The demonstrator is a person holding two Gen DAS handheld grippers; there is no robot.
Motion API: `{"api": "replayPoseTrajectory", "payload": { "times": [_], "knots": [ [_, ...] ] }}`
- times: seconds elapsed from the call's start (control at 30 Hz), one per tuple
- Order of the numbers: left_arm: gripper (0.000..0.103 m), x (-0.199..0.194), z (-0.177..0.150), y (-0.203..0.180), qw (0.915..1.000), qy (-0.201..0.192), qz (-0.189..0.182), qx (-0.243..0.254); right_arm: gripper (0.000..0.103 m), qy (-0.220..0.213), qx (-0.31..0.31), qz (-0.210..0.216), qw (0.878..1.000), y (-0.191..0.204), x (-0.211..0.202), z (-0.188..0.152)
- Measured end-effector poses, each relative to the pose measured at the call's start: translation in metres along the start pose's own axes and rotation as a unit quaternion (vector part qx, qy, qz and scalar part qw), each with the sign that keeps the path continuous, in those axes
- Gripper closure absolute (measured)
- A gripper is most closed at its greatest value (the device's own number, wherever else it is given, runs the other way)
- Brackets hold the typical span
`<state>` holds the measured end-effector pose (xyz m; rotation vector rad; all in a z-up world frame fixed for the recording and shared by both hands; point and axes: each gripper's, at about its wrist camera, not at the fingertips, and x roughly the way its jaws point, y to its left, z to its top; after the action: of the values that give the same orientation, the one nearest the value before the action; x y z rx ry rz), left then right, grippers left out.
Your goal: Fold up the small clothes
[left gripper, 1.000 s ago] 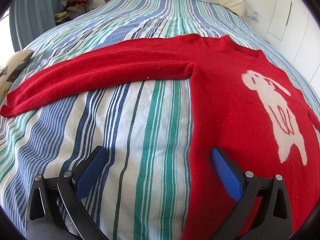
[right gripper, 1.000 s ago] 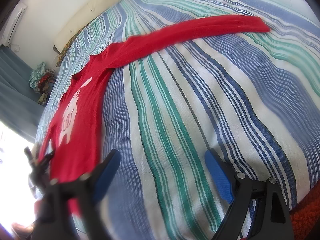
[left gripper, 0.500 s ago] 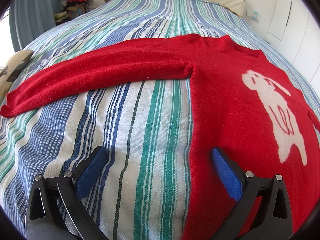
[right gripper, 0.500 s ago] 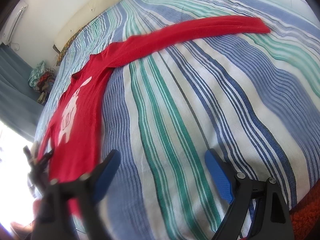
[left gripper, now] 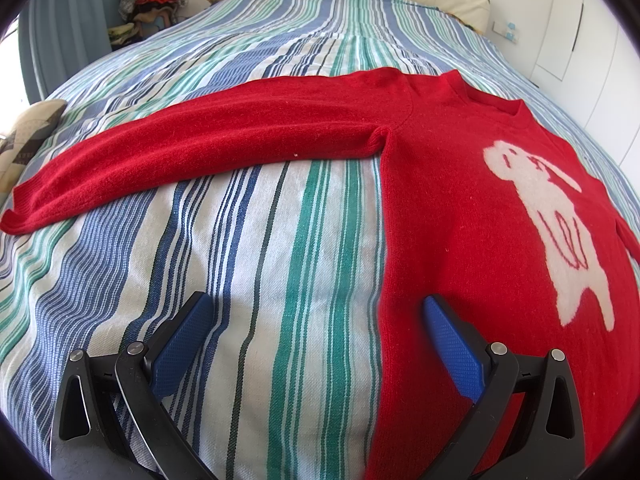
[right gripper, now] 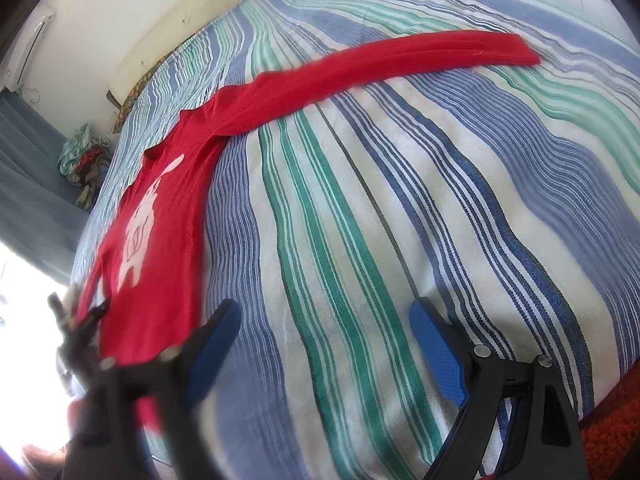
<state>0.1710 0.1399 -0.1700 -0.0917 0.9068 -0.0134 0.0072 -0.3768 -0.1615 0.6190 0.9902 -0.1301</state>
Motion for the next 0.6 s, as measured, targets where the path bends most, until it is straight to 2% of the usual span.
{"api": "replayPoseTrajectory", "payload": {
  "times": [0.6],
  "knots": [
    [0.000,0.0003,0.0000,0.0000,1.0000,0.000,0.000,0.000,0.017,0.001,-0.002,-0.002,1.000,0.0026,0.0026,0.0003]
  ]
}}
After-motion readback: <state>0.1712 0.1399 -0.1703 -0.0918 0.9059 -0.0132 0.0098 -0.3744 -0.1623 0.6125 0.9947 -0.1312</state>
